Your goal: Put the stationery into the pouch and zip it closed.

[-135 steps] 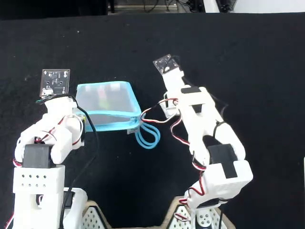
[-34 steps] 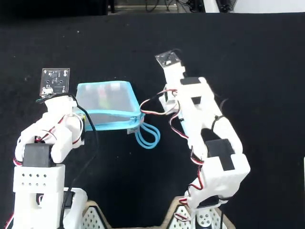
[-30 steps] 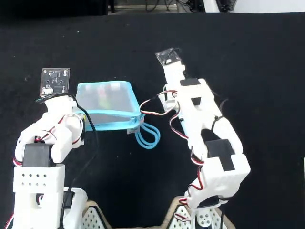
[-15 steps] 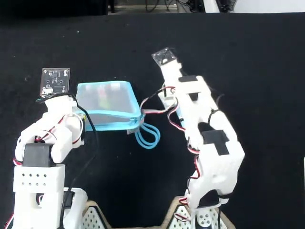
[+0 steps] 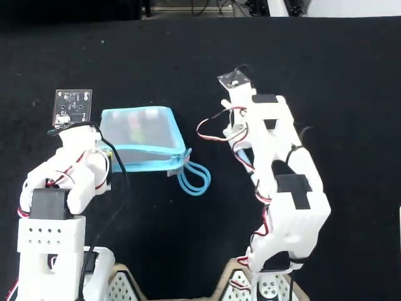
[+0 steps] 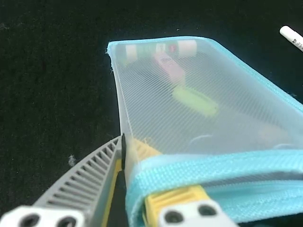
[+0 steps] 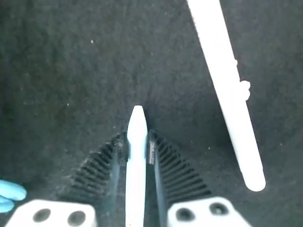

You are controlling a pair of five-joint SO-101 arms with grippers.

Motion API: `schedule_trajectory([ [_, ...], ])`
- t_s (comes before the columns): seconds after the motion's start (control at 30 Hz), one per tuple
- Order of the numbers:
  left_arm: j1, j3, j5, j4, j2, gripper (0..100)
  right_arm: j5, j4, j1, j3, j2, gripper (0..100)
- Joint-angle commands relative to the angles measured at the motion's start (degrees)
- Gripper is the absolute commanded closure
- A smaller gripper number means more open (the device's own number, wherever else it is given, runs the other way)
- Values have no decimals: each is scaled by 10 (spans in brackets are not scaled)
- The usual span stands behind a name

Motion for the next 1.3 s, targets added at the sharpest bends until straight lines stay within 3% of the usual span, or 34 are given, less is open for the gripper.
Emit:
schedule_trajectory([
  [0.0,2,-3,-4,-8,-4,970,-1,33,6,-51,-6,975],
  [0.17,2,-3,-4,-8,-4,970,4,95,5,-107,33,810],
  [0.23,2,-3,-4,-8,-4,970,4,96,5,-119,48,792],
  [0.97,2,-3,-4,-8,-4,970,4,81,-12,-145,102,832],
  [1.1,2,-3,-4,-8,-4,970,0,81,-10,-144,85,995],
  [1.27,2,-3,-4,-8,-4,970,3,135,0,-133,12,988],
])
